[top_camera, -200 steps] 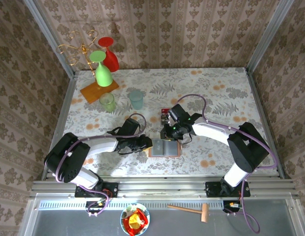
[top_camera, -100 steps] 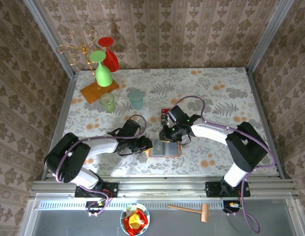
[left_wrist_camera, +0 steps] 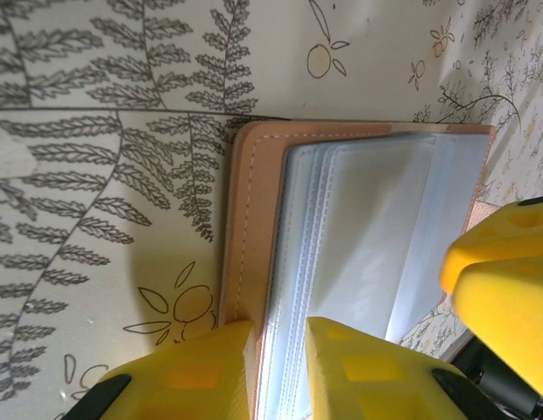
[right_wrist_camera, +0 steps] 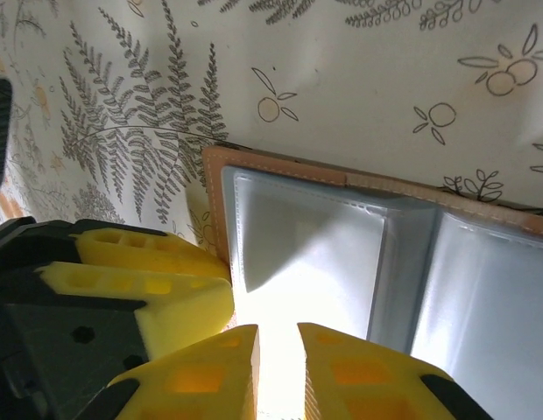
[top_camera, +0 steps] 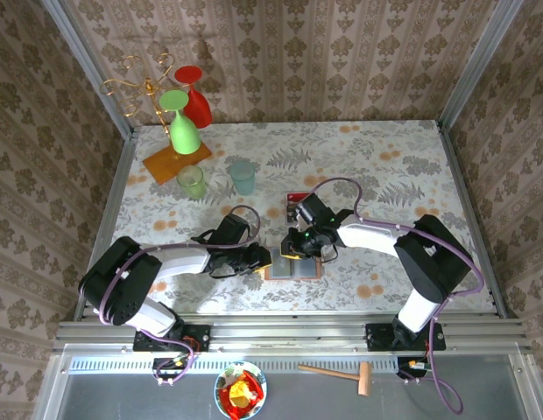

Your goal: Take the credit cards out of the card holder

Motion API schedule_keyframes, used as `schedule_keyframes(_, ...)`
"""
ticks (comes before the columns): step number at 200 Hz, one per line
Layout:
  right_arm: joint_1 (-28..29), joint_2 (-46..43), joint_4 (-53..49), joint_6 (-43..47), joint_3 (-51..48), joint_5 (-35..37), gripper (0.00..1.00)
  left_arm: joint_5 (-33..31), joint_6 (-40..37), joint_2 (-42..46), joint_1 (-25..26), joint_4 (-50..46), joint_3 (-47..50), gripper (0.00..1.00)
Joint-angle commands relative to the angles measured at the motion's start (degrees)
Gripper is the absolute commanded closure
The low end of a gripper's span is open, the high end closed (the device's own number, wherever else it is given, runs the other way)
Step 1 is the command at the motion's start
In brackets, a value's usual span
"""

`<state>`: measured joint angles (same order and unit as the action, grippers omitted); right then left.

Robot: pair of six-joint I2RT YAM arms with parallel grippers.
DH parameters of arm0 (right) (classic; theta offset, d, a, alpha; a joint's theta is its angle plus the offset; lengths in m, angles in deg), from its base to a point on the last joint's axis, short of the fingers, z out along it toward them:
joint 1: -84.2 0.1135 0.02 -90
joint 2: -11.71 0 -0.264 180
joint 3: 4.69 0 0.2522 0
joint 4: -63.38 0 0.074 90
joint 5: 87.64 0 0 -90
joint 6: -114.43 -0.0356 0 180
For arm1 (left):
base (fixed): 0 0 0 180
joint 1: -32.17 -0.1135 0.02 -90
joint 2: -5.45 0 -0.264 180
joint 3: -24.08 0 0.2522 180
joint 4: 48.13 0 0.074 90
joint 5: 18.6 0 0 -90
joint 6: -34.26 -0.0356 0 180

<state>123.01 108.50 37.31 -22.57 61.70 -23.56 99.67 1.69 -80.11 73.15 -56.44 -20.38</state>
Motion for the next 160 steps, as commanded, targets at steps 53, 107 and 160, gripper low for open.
schedule_keyframes(53,0.73,1.57,0.35,-1.51,-0.87,-0.61,0.74,-0.16,0.75,-1.08,0.6,0.3,0.68,0.77)
schedule_keyframes(107,0.92,2.59,0.02,-1.49,-0.68,-0.48,0.73,-0.13,0.76,-0.95,0.52,0.27,0.82,0.77)
schedule_keyframes(160,1.01,2.53,-2.19,-0.83,-0.46,1.06,0.71,-0.22,0.86,-0.97,0.59,0.35,1.17,0.77)
